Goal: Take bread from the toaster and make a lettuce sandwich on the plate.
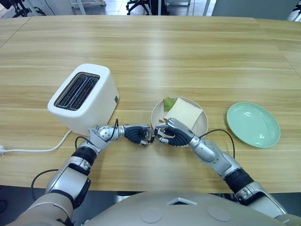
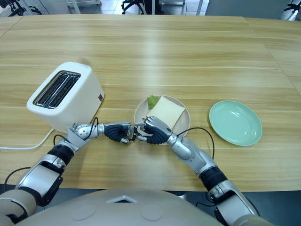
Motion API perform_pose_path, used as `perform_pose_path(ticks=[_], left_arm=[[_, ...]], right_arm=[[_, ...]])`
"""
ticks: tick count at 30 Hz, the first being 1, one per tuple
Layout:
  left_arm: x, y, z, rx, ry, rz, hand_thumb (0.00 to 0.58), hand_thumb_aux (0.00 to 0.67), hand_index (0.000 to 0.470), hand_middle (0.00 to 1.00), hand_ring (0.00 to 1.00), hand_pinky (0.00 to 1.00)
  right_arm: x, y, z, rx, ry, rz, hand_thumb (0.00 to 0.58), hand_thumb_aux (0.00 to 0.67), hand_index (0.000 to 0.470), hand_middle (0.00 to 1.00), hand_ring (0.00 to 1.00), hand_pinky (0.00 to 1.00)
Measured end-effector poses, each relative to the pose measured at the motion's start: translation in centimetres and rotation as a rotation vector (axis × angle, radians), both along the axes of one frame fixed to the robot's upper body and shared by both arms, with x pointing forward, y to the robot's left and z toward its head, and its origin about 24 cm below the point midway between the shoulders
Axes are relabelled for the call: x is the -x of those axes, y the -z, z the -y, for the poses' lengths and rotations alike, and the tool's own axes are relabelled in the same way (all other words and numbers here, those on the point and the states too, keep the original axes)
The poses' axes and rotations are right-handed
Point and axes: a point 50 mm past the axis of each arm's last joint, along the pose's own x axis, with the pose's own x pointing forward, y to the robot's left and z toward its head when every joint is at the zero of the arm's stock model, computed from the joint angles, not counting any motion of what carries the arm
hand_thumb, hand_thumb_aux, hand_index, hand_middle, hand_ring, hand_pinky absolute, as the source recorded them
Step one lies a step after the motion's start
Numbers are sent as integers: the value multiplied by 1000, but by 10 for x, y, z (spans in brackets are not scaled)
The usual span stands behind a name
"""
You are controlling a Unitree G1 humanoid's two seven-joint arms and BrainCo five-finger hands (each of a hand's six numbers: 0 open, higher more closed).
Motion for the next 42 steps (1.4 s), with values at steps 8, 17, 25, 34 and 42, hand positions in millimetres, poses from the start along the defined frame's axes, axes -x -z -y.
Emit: perform_pose_path(ticks=[8, 17, 25, 34, 42], left_arm=[[2, 0, 1, 14, 15, -4, 580, 670, 460, 1000, 1000, 1000], [11, 2, 6, 48, 59, -34, 580, 670, 460, 1000, 1000, 1000], [14, 4, 10, 59, 72, -49, 580, 670, 460, 1000, 1000, 1000], [15, 5, 11, 60, 72, -52, 580, 670, 460, 1000, 1000, 1000], [4, 5, 20, 80, 0, -11, 580, 670, 460, 1000, 1000, 1000]], right_arm=[[27, 4, 23, 50, -110, -144, 580, 670, 460, 1000, 1000, 1000], [56, 27, 84, 349, -91, -352, 580, 670, 460, 1000, 1000, 1000], [46, 26, 109, 446, 17, -357, 580, 670, 460, 1000, 1000, 1000], [-4, 41, 109, 557, 205, -279, 580, 670, 460, 1000, 1000, 1000], [-47, 50, 92, 576, 305, -190, 580, 670, 460, 1000, 1000, 1000]])
